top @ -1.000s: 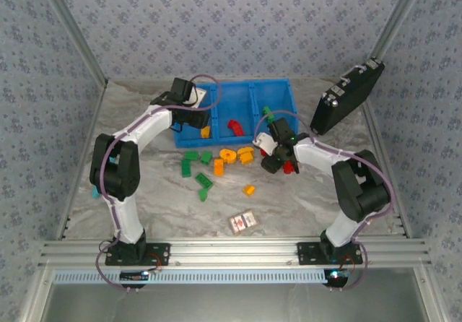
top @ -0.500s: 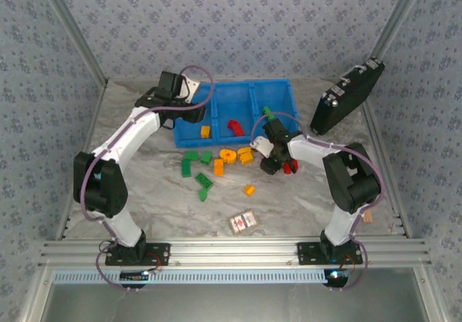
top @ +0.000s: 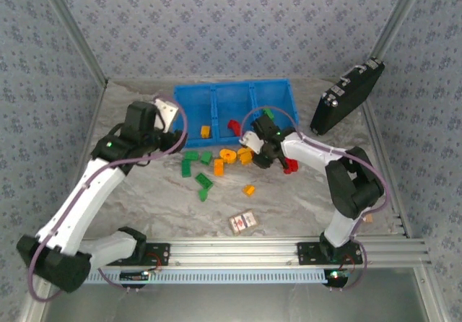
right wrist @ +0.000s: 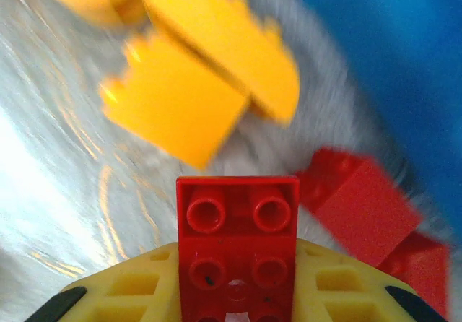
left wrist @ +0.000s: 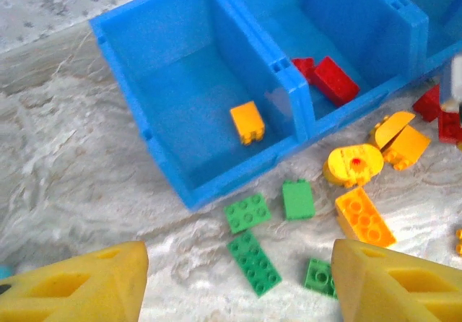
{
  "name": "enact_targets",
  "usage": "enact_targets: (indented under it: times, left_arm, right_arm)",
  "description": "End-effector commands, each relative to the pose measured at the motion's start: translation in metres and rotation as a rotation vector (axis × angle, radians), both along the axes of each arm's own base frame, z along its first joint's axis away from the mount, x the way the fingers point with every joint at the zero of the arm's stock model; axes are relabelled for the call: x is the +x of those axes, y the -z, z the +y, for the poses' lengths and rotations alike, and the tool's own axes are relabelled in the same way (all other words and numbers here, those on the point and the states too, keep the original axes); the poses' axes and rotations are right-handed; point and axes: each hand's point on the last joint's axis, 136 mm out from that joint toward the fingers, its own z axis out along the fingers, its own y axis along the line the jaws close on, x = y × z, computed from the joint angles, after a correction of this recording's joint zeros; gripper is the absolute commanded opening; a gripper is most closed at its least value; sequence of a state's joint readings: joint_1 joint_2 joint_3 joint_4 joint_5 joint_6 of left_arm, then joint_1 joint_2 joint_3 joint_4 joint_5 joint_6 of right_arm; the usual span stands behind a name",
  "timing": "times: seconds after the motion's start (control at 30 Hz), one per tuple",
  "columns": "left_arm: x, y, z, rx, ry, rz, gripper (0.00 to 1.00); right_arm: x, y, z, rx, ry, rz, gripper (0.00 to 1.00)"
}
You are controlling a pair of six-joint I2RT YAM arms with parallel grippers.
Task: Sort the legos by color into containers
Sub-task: Pick up the lego from the center of the table, then place the lego in the container.
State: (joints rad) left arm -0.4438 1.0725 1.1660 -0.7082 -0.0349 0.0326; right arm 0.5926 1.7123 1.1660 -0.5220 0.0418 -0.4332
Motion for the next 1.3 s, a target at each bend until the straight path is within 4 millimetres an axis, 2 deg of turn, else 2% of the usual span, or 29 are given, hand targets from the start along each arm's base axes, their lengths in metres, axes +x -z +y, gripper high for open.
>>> enact_targets:
  times: [0.0,0.1,0.2,0.33,0.43,0.5,0.67,0.77,0.87,1.07,1.27]
  left_arm:
    - [-0.026,0.02,0.008,-0.016,0.003,0.074,0.69]
    - [-0.041,0.04,0.008,-0.079,-0.036,0.132,0.68]
    - [-0.053,0.066,0.005,-0.141,-0.094,0.191,0.68]
    - [-0.063,0.089,-0.009,-0.181,-0.128,0.243,0.68]
    - [-0.059,0.089,-0.029,-0.182,-0.124,0.221,0.68]
    - [-0.055,0.091,-0.041,-0.18,-0.133,0.232,0.68]
    - [-0.043,0.102,-0.081,-0.338,-0.198,0.312,0.69]
    - [-0.036,0.119,-0.1,-0.257,-0.197,0.34,0.69]
    - [-0.025,0.126,-0.119,-0.24,-0.187,0.353,0.69]
    - [-0.015,0.145,-0.128,-0.145,-0.216,0.386,0.7]
    - [-0.011,0.165,-0.14,-0.075,-0.205,0.429,0.7]
  right_arm:
    - [0.022,-0.06,0.029,0.092,-0.01,-0.136,0.29]
    - [0.05,-0.08,0.044,0.103,-0.015,-0.226,0.29]
    - [0.078,-0.081,0.052,0.068,-0.006,-0.259,0.29]
    - [0.106,-0.067,0.061,0.03,0.011,-0.256,0.31]
    - [0.121,-0.052,0.066,0.018,0.019,-0.247,0.31]
    - [0.125,-0.044,0.068,0.003,0.021,-0.234,0.32]
    - [0.136,-0.033,0.071,0.008,0.032,-0.226,0.33]
    - [0.142,-0.026,0.071,0.007,0.037,-0.217,0.33]
    - [0.143,-0.023,0.072,0.002,0.014,-0.216,0.38]
    - [0.149,-0.023,0.068,0.014,-0.004,-0.216,0.46]
    - [0.154,-0.025,0.071,0.054,-0.009,-0.222,0.5]
